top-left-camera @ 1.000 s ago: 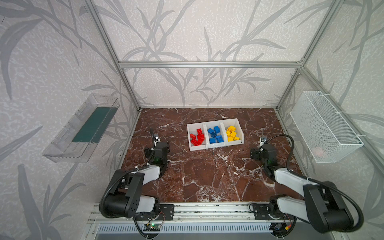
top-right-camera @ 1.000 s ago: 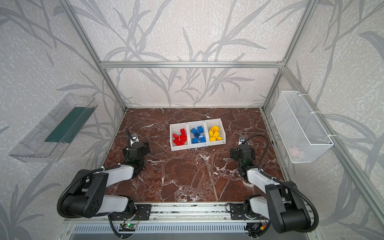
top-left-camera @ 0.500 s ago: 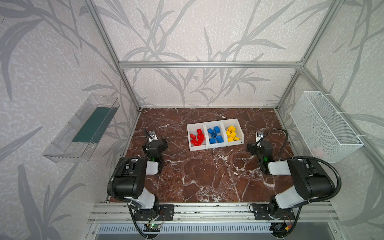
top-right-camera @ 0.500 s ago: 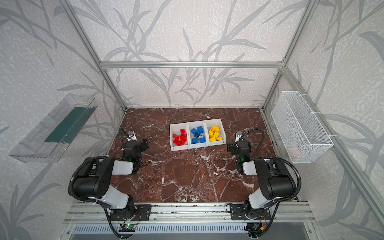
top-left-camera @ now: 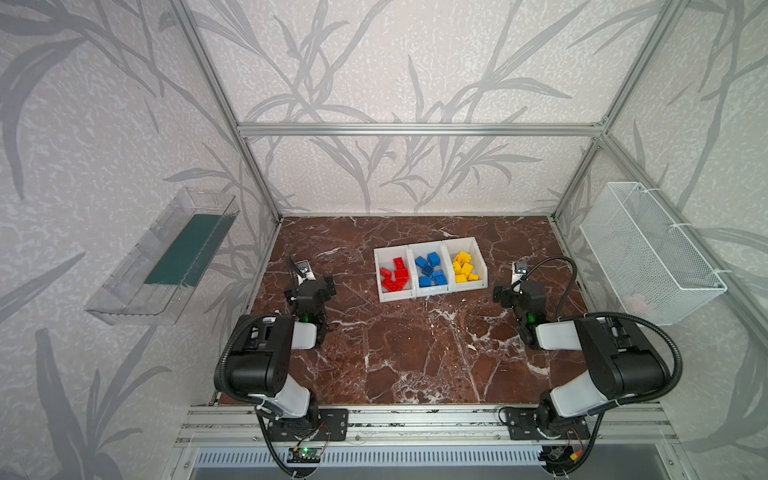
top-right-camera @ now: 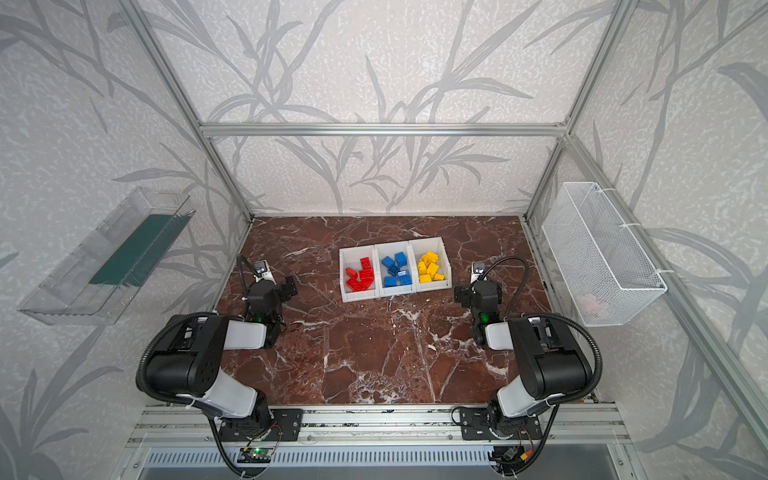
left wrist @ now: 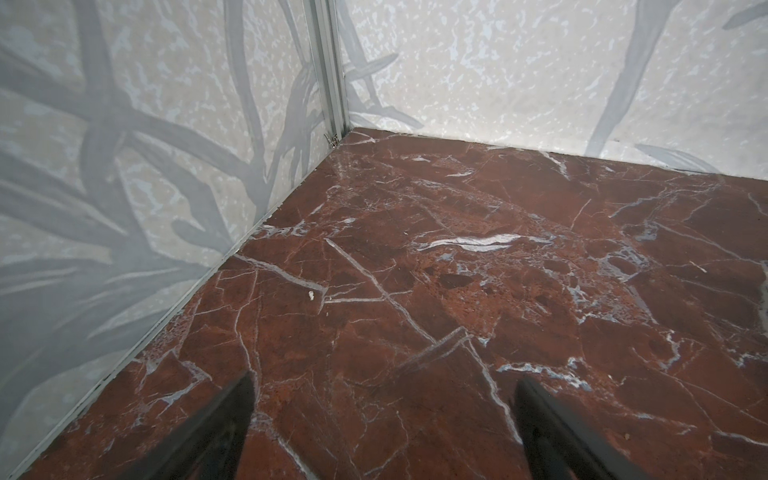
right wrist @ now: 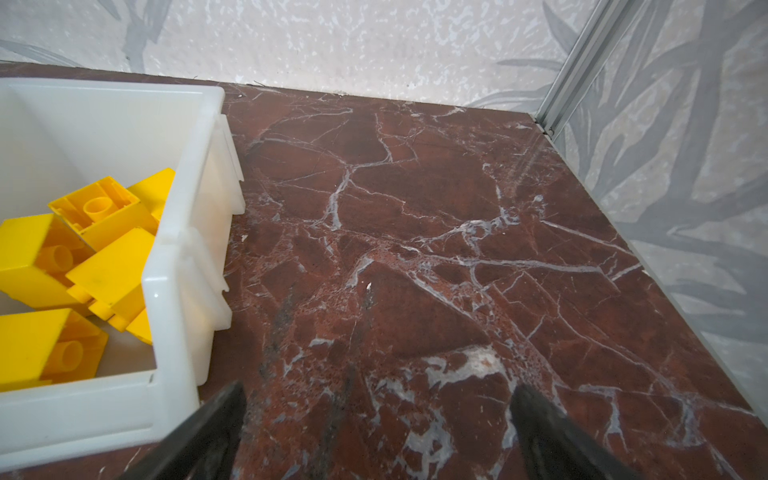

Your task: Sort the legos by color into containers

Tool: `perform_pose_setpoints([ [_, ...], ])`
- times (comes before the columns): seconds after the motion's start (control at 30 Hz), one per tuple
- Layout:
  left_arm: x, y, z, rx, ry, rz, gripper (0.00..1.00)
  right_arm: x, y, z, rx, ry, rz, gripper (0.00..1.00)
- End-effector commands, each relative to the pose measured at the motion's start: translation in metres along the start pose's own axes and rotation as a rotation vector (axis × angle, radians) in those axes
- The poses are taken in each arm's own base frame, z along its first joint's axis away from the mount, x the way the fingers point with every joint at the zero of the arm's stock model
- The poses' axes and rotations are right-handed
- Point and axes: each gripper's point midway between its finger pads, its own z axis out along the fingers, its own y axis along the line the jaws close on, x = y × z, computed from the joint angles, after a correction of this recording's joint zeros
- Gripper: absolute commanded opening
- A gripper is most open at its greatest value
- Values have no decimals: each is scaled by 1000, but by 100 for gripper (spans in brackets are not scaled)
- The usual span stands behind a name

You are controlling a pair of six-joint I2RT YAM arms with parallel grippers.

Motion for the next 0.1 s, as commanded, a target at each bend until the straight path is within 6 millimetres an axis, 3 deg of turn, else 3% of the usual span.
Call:
perform_pose_setpoints([
  [0.0,0,0,0,8,-6,7,99,-16,0,-1,-1,-46,2,99],
  [0.07,-1,-1,-1,9,-14,7,99,-16,0,-1,-2,-46,3,99],
])
